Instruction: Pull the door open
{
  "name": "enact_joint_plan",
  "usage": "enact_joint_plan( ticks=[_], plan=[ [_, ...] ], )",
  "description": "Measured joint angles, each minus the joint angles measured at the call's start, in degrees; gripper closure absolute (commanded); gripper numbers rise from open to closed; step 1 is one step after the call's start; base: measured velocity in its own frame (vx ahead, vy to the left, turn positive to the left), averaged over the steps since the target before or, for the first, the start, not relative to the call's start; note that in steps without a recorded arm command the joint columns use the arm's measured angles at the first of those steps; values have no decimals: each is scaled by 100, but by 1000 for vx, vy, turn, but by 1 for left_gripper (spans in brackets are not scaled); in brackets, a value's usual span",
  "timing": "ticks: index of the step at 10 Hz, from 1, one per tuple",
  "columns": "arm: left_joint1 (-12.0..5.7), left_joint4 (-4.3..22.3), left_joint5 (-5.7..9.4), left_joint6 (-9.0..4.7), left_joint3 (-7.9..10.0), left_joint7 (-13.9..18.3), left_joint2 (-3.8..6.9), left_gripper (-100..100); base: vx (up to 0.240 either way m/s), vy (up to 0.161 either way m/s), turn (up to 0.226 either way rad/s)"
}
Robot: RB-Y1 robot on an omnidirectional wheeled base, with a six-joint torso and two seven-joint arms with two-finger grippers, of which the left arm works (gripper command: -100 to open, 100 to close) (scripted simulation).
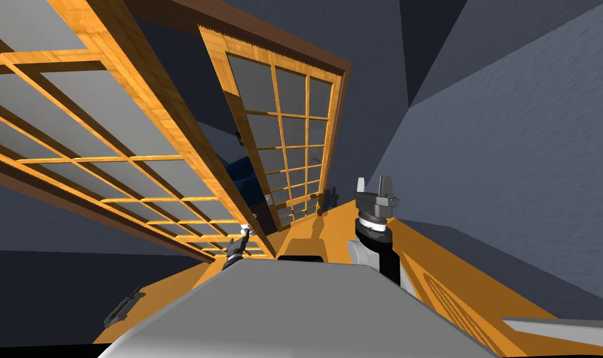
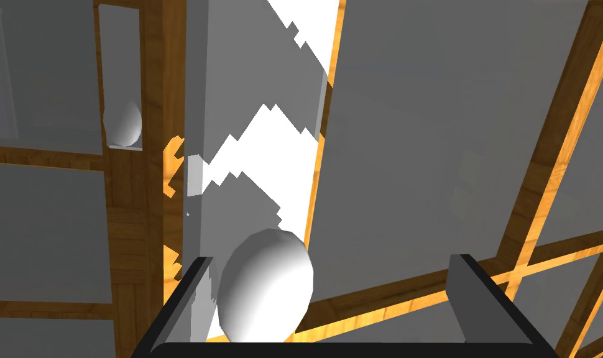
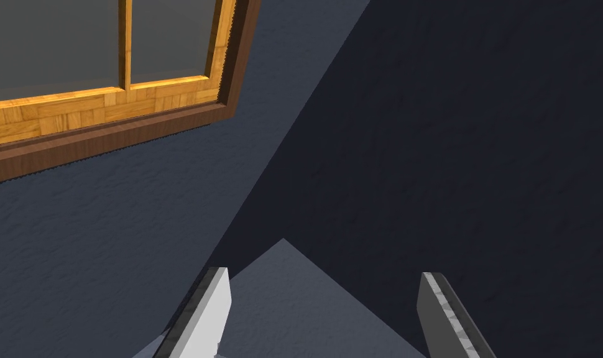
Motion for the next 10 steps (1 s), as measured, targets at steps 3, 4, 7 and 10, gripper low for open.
enact_joint_plan(
  ticks=[3,4,7,10],
  plan=[
    [-109,160,13,-49,24,-13,50,100,-4,-1,6],
    [-151,176,22,-55,49,-62,32,100,-41,-33,-87],
    [-205,119,70,-137,-74,254,16,100,-42,7,-50],
    [-275,212,160,-175,-149,624,54,100,-48,13,-53]
  ],
)
